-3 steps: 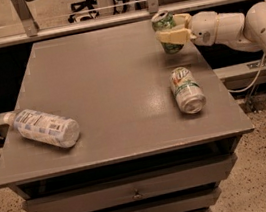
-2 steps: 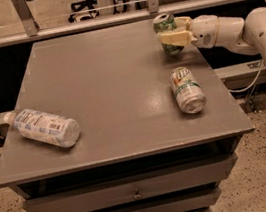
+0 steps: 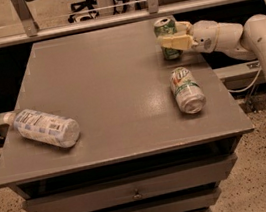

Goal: Place green can upright

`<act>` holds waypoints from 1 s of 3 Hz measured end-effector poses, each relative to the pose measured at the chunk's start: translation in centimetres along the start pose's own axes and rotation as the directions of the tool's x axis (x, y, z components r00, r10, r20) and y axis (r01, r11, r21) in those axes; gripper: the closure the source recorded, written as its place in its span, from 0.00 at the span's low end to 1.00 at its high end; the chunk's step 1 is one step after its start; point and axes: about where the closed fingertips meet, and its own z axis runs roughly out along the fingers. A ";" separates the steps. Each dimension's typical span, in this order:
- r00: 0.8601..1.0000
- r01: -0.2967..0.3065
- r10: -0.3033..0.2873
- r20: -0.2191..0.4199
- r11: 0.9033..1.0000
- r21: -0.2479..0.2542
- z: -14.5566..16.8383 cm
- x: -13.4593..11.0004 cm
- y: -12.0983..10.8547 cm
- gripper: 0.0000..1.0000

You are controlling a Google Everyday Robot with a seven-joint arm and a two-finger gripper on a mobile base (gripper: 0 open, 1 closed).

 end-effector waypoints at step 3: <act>1.000 -0.017 0.017 0.008 1.000 0.002 -1.0 0.4 0.6 0.08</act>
Offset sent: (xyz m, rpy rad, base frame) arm -0.0341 -0.0271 -0.0118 0.0287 0.0347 -0.0254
